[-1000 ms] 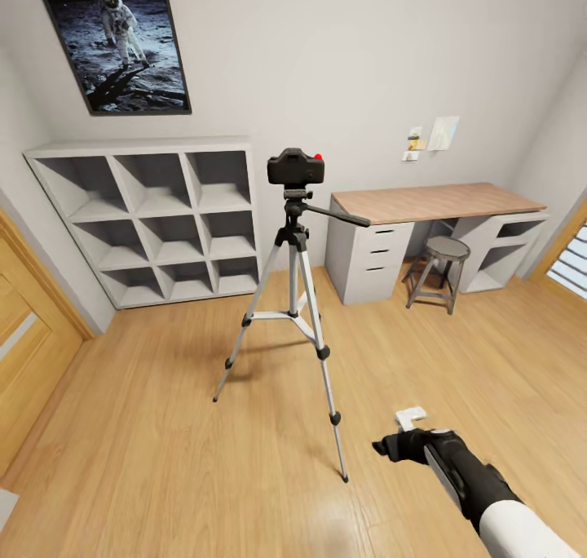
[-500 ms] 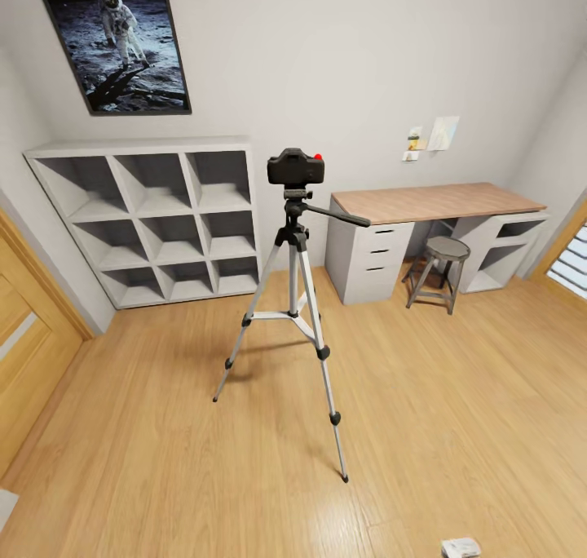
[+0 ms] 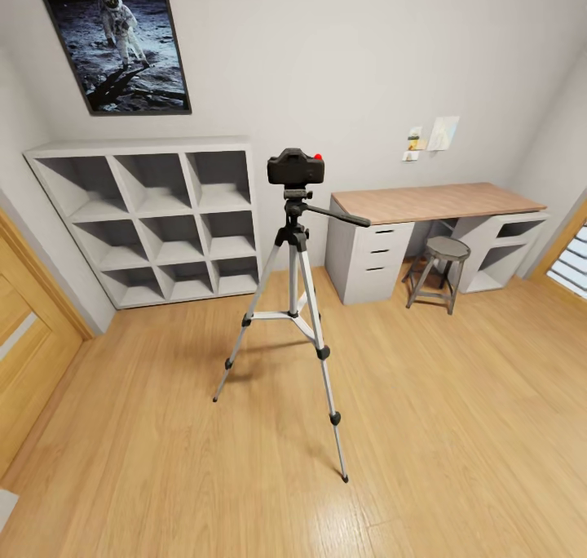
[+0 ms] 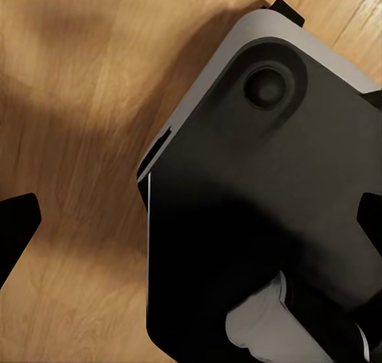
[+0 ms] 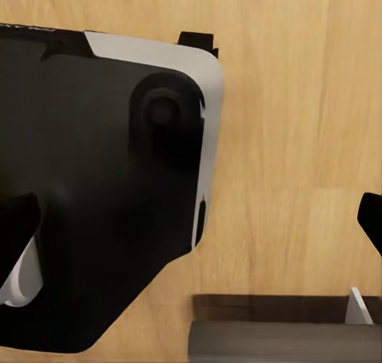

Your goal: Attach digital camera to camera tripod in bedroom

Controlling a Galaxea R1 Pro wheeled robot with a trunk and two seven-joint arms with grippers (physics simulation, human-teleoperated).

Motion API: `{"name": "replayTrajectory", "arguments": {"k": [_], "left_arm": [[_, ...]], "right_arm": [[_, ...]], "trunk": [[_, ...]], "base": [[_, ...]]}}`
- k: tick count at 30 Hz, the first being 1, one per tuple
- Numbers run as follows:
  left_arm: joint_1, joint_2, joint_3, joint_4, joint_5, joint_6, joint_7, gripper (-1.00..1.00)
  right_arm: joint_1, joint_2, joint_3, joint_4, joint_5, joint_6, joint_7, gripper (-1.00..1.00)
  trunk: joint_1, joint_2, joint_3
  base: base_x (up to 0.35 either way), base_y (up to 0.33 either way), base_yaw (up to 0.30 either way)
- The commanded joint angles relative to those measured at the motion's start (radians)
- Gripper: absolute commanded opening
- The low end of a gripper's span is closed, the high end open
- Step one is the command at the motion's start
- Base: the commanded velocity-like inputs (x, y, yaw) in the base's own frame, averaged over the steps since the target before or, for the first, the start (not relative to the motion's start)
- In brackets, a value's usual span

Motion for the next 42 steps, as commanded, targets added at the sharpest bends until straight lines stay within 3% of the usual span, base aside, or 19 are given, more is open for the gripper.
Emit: {"name": "replayTrajectory", "arguments": {"k": [1,6,10,22,42], "left_arm": [[-0.001,0.0,-0.009,0.0,0.006,0.004,0.003,1.0],[-0.001,0.0,-0.009,0.0,0.006,0.004,0.003,1.0],[-0.001,0.0,-0.01,-0.003,0.003,0.004,0.003,1.0],[-0.001,-0.003,-0.012,-0.003,0.007,-0.065,0.002,1.0],[-0.001,0.0,-0.013,-0.014,-0.002,-0.07,0.003,1.0]], "right_arm": [[0.001,0.0,0.004,0.002,0.004,0.0,0.002,1.0],[0.06,-0.002,0.004,0.002,-0.001,-0.031,-0.009,1.0],[0.072,0.001,0.001,0.002,-0.003,-0.045,-0.034,1.0],[0.076,0.005,-0.004,0.003,-0.008,-0.037,-0.046,1.0],[0.079,0.008,-0.003,0.004,-0.007,-0.038,-0.058,1.0]], "trunk": [[0.0,-0.001,-0.001],[0.0,-0.001,-0.001],[0.0,-0.001,-0.001],[0.0,-0.001,0.011],[0.0,-0.001,0.043]], "base": [[0.0,0.0,0.0],[0.0,0.0,0.0],[0.0,0.0,0.0],[0.0,0.0,0.0],[0.0,0.0,0.0]]}}
